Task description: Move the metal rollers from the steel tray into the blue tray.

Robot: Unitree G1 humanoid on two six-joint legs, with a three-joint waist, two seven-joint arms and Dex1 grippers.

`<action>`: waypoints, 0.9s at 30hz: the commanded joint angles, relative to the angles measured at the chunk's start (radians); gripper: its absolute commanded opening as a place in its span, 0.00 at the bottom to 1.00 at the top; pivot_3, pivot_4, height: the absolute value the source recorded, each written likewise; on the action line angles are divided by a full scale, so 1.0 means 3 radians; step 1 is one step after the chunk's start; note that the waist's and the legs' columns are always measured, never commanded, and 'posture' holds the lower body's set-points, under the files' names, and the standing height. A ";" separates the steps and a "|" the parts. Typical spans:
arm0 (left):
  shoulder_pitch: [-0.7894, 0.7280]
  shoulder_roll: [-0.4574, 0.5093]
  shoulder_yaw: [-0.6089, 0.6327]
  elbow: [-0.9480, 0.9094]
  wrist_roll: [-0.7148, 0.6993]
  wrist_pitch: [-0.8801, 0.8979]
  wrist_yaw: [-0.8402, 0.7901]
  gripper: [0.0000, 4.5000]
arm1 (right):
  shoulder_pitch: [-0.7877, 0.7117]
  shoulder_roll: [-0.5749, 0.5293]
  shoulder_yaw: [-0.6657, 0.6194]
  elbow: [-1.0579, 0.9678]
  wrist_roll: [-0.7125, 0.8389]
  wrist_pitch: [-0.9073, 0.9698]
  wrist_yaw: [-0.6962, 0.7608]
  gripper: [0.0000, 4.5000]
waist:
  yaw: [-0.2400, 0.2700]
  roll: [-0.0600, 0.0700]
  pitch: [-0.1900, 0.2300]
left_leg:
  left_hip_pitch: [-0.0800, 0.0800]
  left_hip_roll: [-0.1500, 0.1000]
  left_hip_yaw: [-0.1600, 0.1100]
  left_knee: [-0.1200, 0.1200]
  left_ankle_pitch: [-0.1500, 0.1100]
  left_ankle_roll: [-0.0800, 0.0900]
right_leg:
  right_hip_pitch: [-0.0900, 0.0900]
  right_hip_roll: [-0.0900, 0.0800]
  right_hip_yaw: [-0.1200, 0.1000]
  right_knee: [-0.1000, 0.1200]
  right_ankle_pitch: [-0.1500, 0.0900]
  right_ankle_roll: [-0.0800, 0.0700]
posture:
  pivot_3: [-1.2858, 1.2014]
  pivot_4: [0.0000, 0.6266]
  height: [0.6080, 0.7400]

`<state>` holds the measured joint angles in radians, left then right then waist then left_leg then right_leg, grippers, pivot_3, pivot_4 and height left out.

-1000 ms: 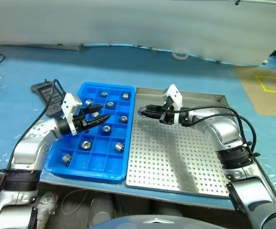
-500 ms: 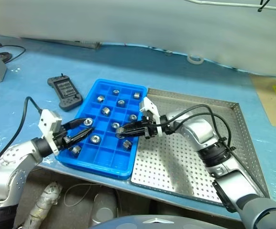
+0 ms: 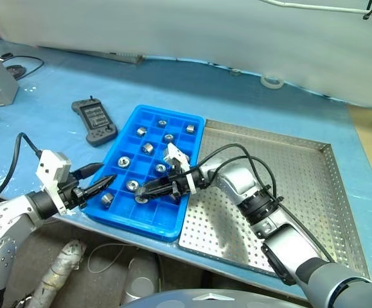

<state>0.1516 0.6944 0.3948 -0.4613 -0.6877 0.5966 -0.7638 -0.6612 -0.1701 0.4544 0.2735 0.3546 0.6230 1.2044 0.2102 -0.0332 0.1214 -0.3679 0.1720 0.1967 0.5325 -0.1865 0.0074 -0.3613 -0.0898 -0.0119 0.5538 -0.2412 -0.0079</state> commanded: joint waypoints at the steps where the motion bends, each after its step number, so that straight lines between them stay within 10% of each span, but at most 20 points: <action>1: -0.0167 0.0073 0.0008 -0.0105 -0.0068 0.0056 0.0062 0.63 | -0.0006 -0.0008 -0.0039 -0.0165 0.0067 0.0028 0.0100 0.15 | -0.0002 0.0000 0.0000 | 0.0000 0.0000 -0.0001 -0.0002 0.0003 -0.0005 | -0.0001 0.0000 0.0000 0.0001 0.0000 0.0000 | 0.67 0.24 1.00; 8: -0.0430 0.0151 -0.0103 0.0049 -0.0026 0.0102 0.0019 0.63 | 0.0014 0.0050 -0.0091 -0.0153 0.0105 0.0190 0.0059 0.59 | -0.0017 -0.0003 -0.0002 | 0.0004 0.0002 -0.0003 -0.0011 0.0010 -0.0016 | -0.0003 0.0003 -0.0002 0.0002 0.0001 0.0001 | 0.66 0.24 1.00; 17: -0.0700 0.0100 -0.0380 0.0252 0.0066 0.0003 -0.0115 0.63 | 0.0017 -0.0164 -0.0347 -0.0274 -0.0039 -0.0049 -0.0212 0.59 | -0.0026 -0.0005 -0.0003 | 0.0001 0.0000 -0.0006 -0.0010 0.0014 -0.0022 | -0.0001 0.0002 -0.0009 0.0002 0.0002 0.0003 | 0.62 0.24 1.00; 27: -0.2099 -0.0586 -0.1141 0.1710 0.0664 -0.0793 -0.0338 0.63 | 0.0164 -0.0590 -0.1596 -0.0585 0.0004 -0.0228 -0.1326 0.59 | -0.0117 -0.0014 -0.0009 | 0.0004 -0.0005 -0.0004 -0.0004 0.0023 -0.0036 | 0.0008 0.0001 0.0002 0.0009 0.0011 0.0016 | 0.55 0.24 1.00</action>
<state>-0.4225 0.5421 0.0785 -0.0185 -0.5262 0.4344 -0.8476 -0.6242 -0.3372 0.0525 0.1194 0.3545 0.5852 0.8821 0.1752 -0.0373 0.1188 -0.3666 0.1700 0.1955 0.5319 -0.1796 -0.0033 -0.3553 -0.0895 -0.0108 0.5568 -0.2376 -0.0029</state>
